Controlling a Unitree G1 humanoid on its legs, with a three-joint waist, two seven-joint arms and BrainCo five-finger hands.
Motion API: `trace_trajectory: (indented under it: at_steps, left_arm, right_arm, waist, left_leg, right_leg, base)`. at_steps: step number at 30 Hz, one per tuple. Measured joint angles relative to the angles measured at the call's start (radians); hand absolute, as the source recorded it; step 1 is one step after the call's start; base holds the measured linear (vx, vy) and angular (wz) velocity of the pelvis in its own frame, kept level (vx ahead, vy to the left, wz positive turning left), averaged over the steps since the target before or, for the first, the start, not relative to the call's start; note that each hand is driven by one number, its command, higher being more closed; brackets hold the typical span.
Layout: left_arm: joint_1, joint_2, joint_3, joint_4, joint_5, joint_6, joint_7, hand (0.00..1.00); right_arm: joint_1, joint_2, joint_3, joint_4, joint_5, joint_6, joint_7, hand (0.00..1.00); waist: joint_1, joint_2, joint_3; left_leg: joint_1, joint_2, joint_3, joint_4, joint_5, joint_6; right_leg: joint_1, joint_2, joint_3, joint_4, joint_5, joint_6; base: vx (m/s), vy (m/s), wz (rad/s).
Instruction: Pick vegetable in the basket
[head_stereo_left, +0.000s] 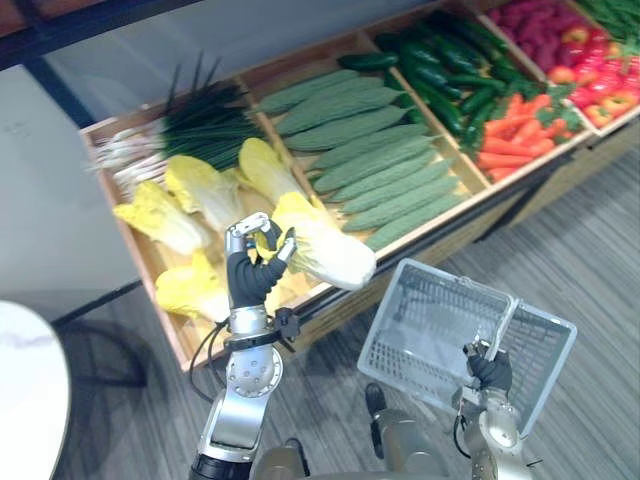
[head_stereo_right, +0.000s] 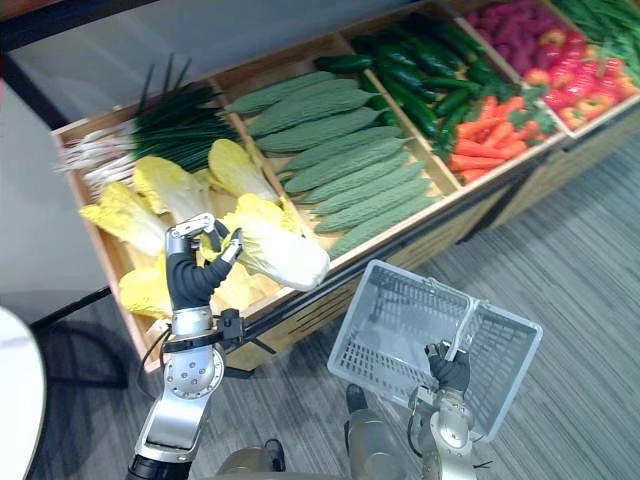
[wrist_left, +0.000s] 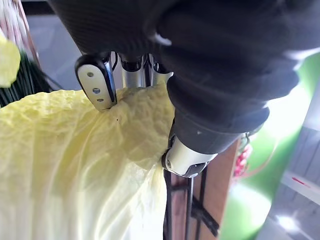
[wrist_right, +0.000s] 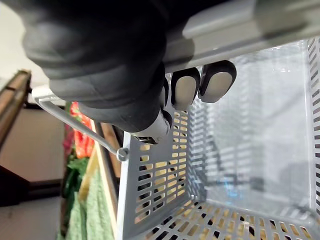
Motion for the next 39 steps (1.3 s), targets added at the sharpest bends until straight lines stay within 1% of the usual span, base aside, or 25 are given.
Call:
trace_trajectory:
  at_steps: [1, 3, 4, 5, 6, 7, 8, 9, 10, 11, 12, 13, 14, 15, 16, 19, 21, 22, 23, 24, 26, 30, 34, 38, 39]
  left_arm:
    - [-0.003, 0.001, -0.012, 0.000, 0.000, 0.000, -0.004, 1.00]
    - [-0.004, 0.001, -0.012, 0.000, -0.009, -0.001, -0.006, 1.00]
    - [-0.008, 0.001, -0.002, 0.000, -0.016, -0.003, -0.006, 1.00]
    - [-0.011, 0.001, 0.007, 0.001, -0.025, -0.008, -0.005, 1.00]
    - [-0.016, 0.002, 0.012, 0.006, -0.038, -0.013, -0.006, 1.00]
    - [-0.035, 0.001, 0.006, 0.024, -0.045, -0.015, -0.007, 1.00]
    - [-0.051, -0.002, -0.002, 0.043, -0.052, -0.017, -0.006, 1.00]
    - [-0.053, -0.004, -0.003, 0.058, -0.057, -0.018, -0.006, 1.00]
    - [-0.053, -0.003, -0.006, 0.093, -0.064, -0.018, -0.008, 1.00]
    - [-0.059, 0.001, -0.009, 0.120, -0.070, -0.017, -0.014, 1.00]
    - [-0.070, 0.002, -0.013, 0.137, -0.077, -0.018, -0.019, 1.00]
    - [-0.092, 0.002, -0.022, 0.179, -0.087, -0.017, -0.029, 1.00]
    - [-0.101, 0.004, -0.030, 0.208, -0.095, -0.017, -0.029, 1.00]
    - [-0.102, 0.005, -0.045, 0.225, -0.102, -0.015, -0.029, 1.00]
    - [-0.102, 0.011, -0.066, 0.237, -0.109, -0.015, -0.031, 1.00]
    - [-0.103, 0.012, -0.102, 0.252, -0.115, -0.015, -0.051, 1.00]
    - [-0.103, 0.000, -0.102, 0.260, -0.115, -0.014, -0.051, 1.00]
    - [-0.107, -0.010, -0.101, 0.275, -0.115, -0.014, -0.052, 1.00]
    - [-0.115, -0.018, -0.102, 0.298, -0.115, -0.012, -0.063, 1.00]
    - [-0.117, -0.016, -0.107, 0.310, -0.115, -0.010, -0.072, 1.00]
    - [-0.136, -0.010, -0.141, 0.367, -0.115, 0.007, -0.086, 1.00]
    - [-0.157, -0.007, -0.184, 0.435, -0.114, 0.030, -0.094, 1.00]
    - [-0.165, 0.003, -0.200, 0.536, -0.088, 0.069, -0.093, 1.00]
    - [-0.206, 0.016, -0.201, 0.646, 0.027, 0.112, -0.094, 1.00]
    - [-0.209, 0.023, -0.201, 0.655, 0.050, 0.115, -0.095, 0.00]
  right_arm:
    - [-0.013, 0.001, 0.003, 0.000, -0.005, 0.000, -0.001, 1.00]
    - [-0.053, 0.004, 0.015, 0.029, -0.018, 0.000, 0.000, 1.00]
    - [-0.094, 0.003, 0.020, 0.067, -0.028, -0.002, -0.001, 1.00]
    - [-0.127, -0.001, 0.033, 0.101, -0.039, -0.002, -0.001, 1.00]
    - [-0.153, -0.003, 0.044, 0.133, -0.046, -0.001, 0.002, 1.00]
    - [-0.160, -0.005, 0.049, 0.160, -0.058, 0.000, 0.002, 1.00]
    - [-0.160, -0.016, 0.055, 0.172, -0.069, 0.012, 0.002, 1.00]
    - [-0.164, -0.024, 0.062, 0.180, -0.073, 0.022, 0.006, 1.00]
    - [-0.170, -0.041, 0.081, 0.200, -0.077, 0.028, 0.013, 1.00]
    - [-0.181, -0.059, 0.108, 0.210, -0.077, 0.038, 0.022, 1.00]
    - [-0.182, -0.063, 0.118, 0.210, -0.076, 0.041, 0.023, 1.00]
    - [-0.182, -0.066, 0.129, 0.210, -0.074, 0.049, 0.024, 1.00]
    - [-0.183, -0.069, 0.142, 0.210, -0.071, 0.057, 0.024, 1.00]
    - [-0.190, -0.073, 0.159, 0.210, -0.065, 0.060, 0.023, 1.00]
    - [-0.200, -0.079, 0.168, 0.205, -0.050, 0.060, 0.022, 1.00]
    - [-0.252, -0.083, 0.190, 0.195, -0.035, 0.057, 0.022, 1.00]
    - [-0.265, -0.093, 0.208, 0.182, -0.030, 0.057, 0.023, 1.00]
    - [-0.259, -0.108, 0.219, 0.157, -0.026, 0.057, 0.024, 1.00]
    - [-0.258, -0.121, 0.232, 0.137, -0.013, 0.057, 0.032, 1.00]
    - [-0.257, -0.116, 0.234, 0.132, -0.006, 0.057, 0.044, 1.00]
    - [-0.238, -0.110, 0.255, 0.087, 0.024, 0.056, 0.067, 1.00]
    - [-0.216, -0.108, 0.331, 0.062, 0.089, 0.057, 0.110, 1.00]
    - [-0.193, -0.088, 0.419, 0.058, 0.169, 0.060, 0.157, 1.00]
    - [-0.172, -0.091, 0.475, 0.029, 0.246, 0.060, 0.203, 1.00]
    - [-0.172, -0.090, 0.483, 0.028, 0.258, 0.060, 0.211, 1.00]
  waist:
    - [0.007, -0.003, 0.000]
    - [0.010, -0.016, -0.008]
    - [0.011, -0.017, -0.013]
    - [0.011, -0.022, -0.018]
    - [0.010, -0.031, -0.023]
    - [-0.001, -0.039, -0.031]
    - [-0.015, -0.035, -0.031]
    - [-0.015, -0.021, -0.035]
    - [-0.010, 0.002, -0.051]
    - [-0.004, 0.015, -0.058]
    - [-0.003, 0.016, -0.057]
    - [0.001, 0.019, -0.056]
    - [0.004, 0.019, -0.055]
    - [0.010, 0.020, -0.054]
    - [0.011, 0.016, -0.053]
    - [0.015, 0.023, -0.049]
    - [0.024, 0.034, -0.049]
    - [0.027, 0.053, -0.057]
    - [0.019, 0.070, -0.058]
    - [0.013, 0.064, -0.057]
    - [0.007, 0.047, -0.058]
    - [0.007, 0.047, -0.059]
    - [0.008, 0.040, -0.063]
    - [0.005, 0.029, -0.070]
    - [0.005, 0.024, -0.073]
  left_leg:
    - [0.022, -0.001, 0.046, -0.010, 0.000, 0.001]
    - [0.088, -0.002, 0.152, -0.045, 0.000, 0.001]
    - [0.127, -0.001, 0.224, -0.067, 0.000, 0.001]
    - [0.145, 0.005, 0.268, -0.071, 0.000, 0.001]
    - [0.154, 0.001, 0.298, -0.067, 0.000, 0.001]
    - [0.157, -0.001, 0.314, -0.057, -0.019, 0.008]
    - [0.172, 0.007, 0.331, -0.031, -0.045, -0.020]
    - [0.176, 0.022, 0.337, -0.017, -0.046, -0.020]
    - [0.162, 0.063, 0.333, 0.042, -0.033, 0.001]
    - [0.133, 0.114, 0.330, 0.144, -0.012, 0.038]
    - [0.116, 0.144, 0.322, 0.212, 0.006, 0.065]
    - [0.072, 0.196, 0.277, 0.373, 0.069, 0.110]
    - [0.047, 0.217, 0.222, 0.470, 0.105, 0.108]
    - [0.020, 0.200, 0.133, 0.526, 0.078, 0.076]
    - [-0.041, 0.140, 0.003, 0.542, 0.042, 0.037]
    - [-0.144, 0.028, -0.186, 0.424, -0.014, 0.000]
    - [-0.157, -0.015, -0.295, 0.271, 0.004, -0.025]
    - [-0.156, -0.020, -0.331, 0.158, 0.073, -0.052]
    - [-0.146, -0.016, -0.326, 0.094, 0.109, -0.030]
    - [-0.131, -0.022, -0.319, 0.060, 0.108, -0.026]
    - [-0.069, -0.069, -0.285, -0.062, 0.145, 0.013]
    - [-0.039, -0.101, -0.262, -0.130, 0.167, 0.031]
    - [-0.003, -0.105, -0.235, -0.177, 0.169, 0.032]
    - [0.010, -0.111, -0.222, -0.204, 0.174, 0.038]
    - [0.013, -0.111, -0.219, -0.208, 0.176, 0.038]
  right_leg:
    - [-0.005, -0.047, -0.144, 0.012, -0.027, -0.039]
    - [0.005, -0.158, -0.440, 0.051, -0.057, -0.084]
    - [0.022, -0.212, -0.608, 0.080, -0.084, -0.124]
    - [0.016, -0.245, -0.687, 0.120, -0.108, -0.146]
    - [-0.001, -0.277, -0.719, 0.180, -0.131, -0.150]
    - [-0.021, -0.295, -0.700, 0.268, -0.151, -0.126]
    - [-0.017, -0.262, -0.664, 0.271, -0.125, -0.059]
    - [-0.017, -0.228, -0.641, 0.249, -0.125, -0.057]
    - [-0.009, -0.153, -0.594, 0.178, -0.104, -0.064]
    - [0.009, -0.087, -0.543, 0.102, -0.078, -0.074]
    - [0.022, -0.059, -0.519, 0.071, -0.066, -0.081]
    - [0.066, -0.009, -0.478, 0.015, -0.050, -0.094]
    - [0.101, 0.022, -0.438, -0.016, -0.033, -0.112]
    - [0.138, 0.042, -0.394, -0.041, -0.021, -0.121]
    - [0.170, 0.044, -0.350, -0.060, -0.012, -0.125]
    - [0.230, 0.037, -0.239, -0.101, 0.003, -0.109]
    - [0.259, 0.037, -0.205, -0.124, 0.012, -0.095]
    - [0.274, 0.045, -0.180, -0.148, 0.023, -0.079]
    - [0.291, 0.053, -0.152, -0.176, 0.032, -0.062]
    - [0.298, 0.043, -0.137, -0.189, 0.038, -0.053]
    - [0.298, -0.003, -0.104, -0.213, 0.050, -0.024]
    - [0.300, -0.033, -0.078, -0.240, 0.063, -0.001]
    - [0.301, -0.034, -0.047, -0.242, 0.066, 0.004]
    - [0.301, -0.038, -0.030, -0.255, 0.072, 0.013]
    - [0.301, -0.038, -0.028, -0.256, 0.072, 0.013]
  base:
    - [-0.09, 0.062, -1.70]
    - [-0.06, 0.050, -1.62]
    - [-0.04, -0.039, -1.78]
    - [-0.01, -0.076, -1.77]
    - [0.04, -0.179, -1.45]
    - [0.08, -0.175, -1.16]
    - [0.12, -0.153, -0.95]
    - [0.16, -0.102, -1.25]
    - [0.20, -0.149, -1.73]
    - [0.25, -0.198, -1.76]
    - [0.28, -0.201, -1.62]
    - [0.33, -0.154, -1.24]
    - [0.31, -0.093, -1.43]
    - [0.31, 0.003, -1.40]
    - [0.24, 0.049, -1.23]
    - [0.27, 0.108, -1.19]
    - [0.20, 0.198, -1.05]
    - [0.15, 0.199, -0.83]
    - [0.15, 0.230, -0.69]
    - [0.12, 0.192, -0.40]
    - [0.14, 0.249, -0.17]
    - [0.10, 0.175, -0.10]
    - [0.08, 0.092, -0.18]
    - [0.04, 0.046, -0.11]
    - [0.02, 0.033, -0.09]
